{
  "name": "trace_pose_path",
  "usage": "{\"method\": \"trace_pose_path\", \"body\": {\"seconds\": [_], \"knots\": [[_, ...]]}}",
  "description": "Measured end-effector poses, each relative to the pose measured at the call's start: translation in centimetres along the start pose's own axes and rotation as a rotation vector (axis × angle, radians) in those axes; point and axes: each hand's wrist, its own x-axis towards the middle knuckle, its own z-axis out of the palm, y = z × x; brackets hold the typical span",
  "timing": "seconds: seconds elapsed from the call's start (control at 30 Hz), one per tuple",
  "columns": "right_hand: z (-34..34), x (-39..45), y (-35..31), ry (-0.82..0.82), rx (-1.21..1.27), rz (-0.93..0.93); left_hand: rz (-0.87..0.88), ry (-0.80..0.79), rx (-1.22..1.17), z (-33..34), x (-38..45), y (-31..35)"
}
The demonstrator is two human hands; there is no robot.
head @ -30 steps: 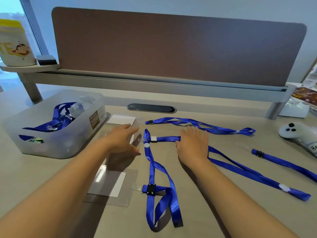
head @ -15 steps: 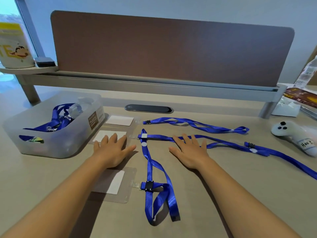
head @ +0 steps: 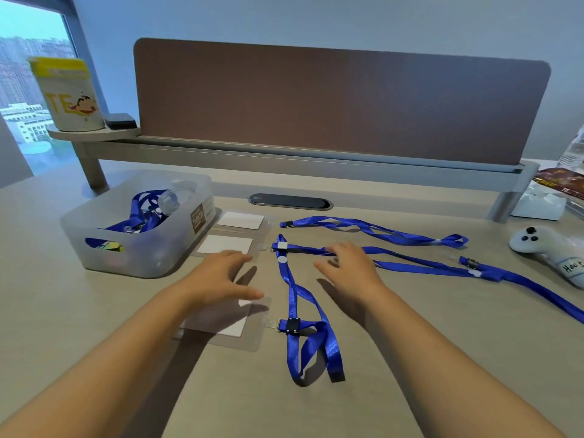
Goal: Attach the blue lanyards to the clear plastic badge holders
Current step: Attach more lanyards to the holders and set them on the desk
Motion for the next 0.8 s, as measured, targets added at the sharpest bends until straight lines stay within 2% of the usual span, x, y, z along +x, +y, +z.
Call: {"method": "trace_pose_path", "body": {"seconds": [0.07,0.17,0.37,0.47,0.53,0.63,0.7,0.8], "knots": [[0.4,-1.0,-1.9,-0.132,0.122,0.011,-0.003,-0.089,0.008,0.1,-1.5,-0.1],[1.0,-1.8,-4.0,-0.283,0.002,-0.019,-0.022,-0.152,0.215,0.8,-2.7,-0.5],[0.2,-2.6,-3.7,-0.305,-0.096,0.026,-0.069,-0.125,0.280,0.4,-3.9,-1.6],[-0.8,-3.0,-3.6,-0.216,-0.216,-0.016,-0.029,-0.069,0.169,0.0,-4.6,-0.8],[-0.9,-3.5,-4.5,-0.153,-0.087,-0.088,0.000,-0.067,0.084,0.1,-5.1,0.1],[-0.1,-4.4,-6.2,-0.290,0.080,-0.160,0.013,-0.079,0.140,0.8,-5.2,0.6],[1.0,-4.7,-6.7,-0.408,0.005,-0.151,-0.011,-0.064,0.184,1.0,-5.2,0.4],[1.9,-4.8,-6.7,-0.428,-0.041,-0.145,-0.029,-0.032,0.191,1.1,-5.3,0.1]]}}
